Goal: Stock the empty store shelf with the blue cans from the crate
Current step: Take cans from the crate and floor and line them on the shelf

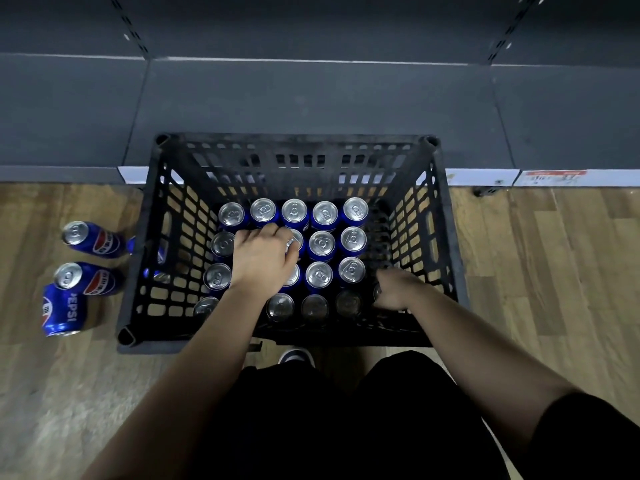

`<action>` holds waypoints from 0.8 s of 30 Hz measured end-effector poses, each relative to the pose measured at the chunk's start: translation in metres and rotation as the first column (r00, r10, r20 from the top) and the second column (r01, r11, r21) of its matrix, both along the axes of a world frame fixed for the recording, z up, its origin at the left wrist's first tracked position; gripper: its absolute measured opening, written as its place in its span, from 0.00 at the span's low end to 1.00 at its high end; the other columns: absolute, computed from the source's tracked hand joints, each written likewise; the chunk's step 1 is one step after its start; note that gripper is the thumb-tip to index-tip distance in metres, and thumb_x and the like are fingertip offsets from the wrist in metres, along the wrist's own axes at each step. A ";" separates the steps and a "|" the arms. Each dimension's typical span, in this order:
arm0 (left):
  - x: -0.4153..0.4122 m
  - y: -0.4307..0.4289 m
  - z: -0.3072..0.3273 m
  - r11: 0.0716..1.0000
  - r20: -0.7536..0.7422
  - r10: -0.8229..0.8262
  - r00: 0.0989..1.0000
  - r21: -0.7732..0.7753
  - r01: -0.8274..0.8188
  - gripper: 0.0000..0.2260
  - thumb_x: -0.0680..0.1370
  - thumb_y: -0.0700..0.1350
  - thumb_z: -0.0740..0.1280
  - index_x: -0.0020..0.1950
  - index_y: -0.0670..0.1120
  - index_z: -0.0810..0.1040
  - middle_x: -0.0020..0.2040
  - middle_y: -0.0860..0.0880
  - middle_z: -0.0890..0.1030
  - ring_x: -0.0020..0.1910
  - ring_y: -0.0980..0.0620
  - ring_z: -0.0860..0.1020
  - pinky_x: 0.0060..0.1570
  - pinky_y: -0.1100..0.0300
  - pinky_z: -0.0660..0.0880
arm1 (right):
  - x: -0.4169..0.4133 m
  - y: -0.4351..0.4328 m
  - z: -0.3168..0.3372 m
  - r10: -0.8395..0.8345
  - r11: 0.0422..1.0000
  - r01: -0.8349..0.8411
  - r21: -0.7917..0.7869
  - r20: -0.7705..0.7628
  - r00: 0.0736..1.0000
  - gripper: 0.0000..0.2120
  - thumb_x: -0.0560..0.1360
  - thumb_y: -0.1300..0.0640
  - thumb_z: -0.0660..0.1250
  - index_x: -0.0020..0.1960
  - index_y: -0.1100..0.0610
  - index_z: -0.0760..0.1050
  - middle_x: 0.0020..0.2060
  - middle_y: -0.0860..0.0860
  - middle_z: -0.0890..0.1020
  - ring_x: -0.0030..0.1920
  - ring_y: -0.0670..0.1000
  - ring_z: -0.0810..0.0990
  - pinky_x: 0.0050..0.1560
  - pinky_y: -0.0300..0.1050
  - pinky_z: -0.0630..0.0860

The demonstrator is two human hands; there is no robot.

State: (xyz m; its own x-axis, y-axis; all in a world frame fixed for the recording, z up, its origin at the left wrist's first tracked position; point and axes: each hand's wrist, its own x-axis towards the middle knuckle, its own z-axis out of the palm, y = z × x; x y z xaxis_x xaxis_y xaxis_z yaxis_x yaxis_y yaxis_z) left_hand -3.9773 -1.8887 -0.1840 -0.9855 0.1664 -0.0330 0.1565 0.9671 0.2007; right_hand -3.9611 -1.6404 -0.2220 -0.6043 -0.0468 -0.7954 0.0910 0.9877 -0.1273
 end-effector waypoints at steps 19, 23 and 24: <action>-0.020 0.009 0.319 1.000 -0.042 -0.007 0.999 0.022 0.008 0.09 0.77 0.50 0.62 0.52 0.49 0.80 0.48 0.50 0.81 0.47 0.46 0.79 0.55 0.51 0.67 | -0.045 -0.017 0.355 -0.144 0.988 0.133 -0.073 -0.190 0.971 0.27 0.69 0.42 0.70 0.61 0.57 0.74 0.54 0.54 0.80 0.51 0.53 0.79 0.48 0.43 0.78; -0.036 0.007 0.429 0.998 -0.103 -0.029 0.994 0.045 0.033 0.10 0.77 0.50 0.62 0.51 0.49 0.80 0.47 0.50 0.81 0.45 0.45 0.79 0.54 0.51 0.67 | -0.065 -0.023 0.475 -0.201 0.974 0.173 -0.144 -0.210 0.957 0.27 0.65 0.43 0.72 0.60 0.56 0.75 0.53 0.54 0.81 0.49 0.55 0.81 0.44 0.43 0.80; -0.041 0.007 0.455 0.998 -0.115 -0.034 0.993 0.046 0.040 0.11 0.77 0.50 0.60 0.52 0.49 0.80 0.47 0.50 0.81 0.46 0.46 0.79 0.55 0.51 0.67 | -0.070 -0.024 0.504 -0.220 0.968 0.186 -0.168 -0.216 0.951 0.28 0.66 0.44 0.72 0.60 0.57 0.74 0.53 0.54 0.80 0.48 0.55 0.81 0.40 0.42 0.79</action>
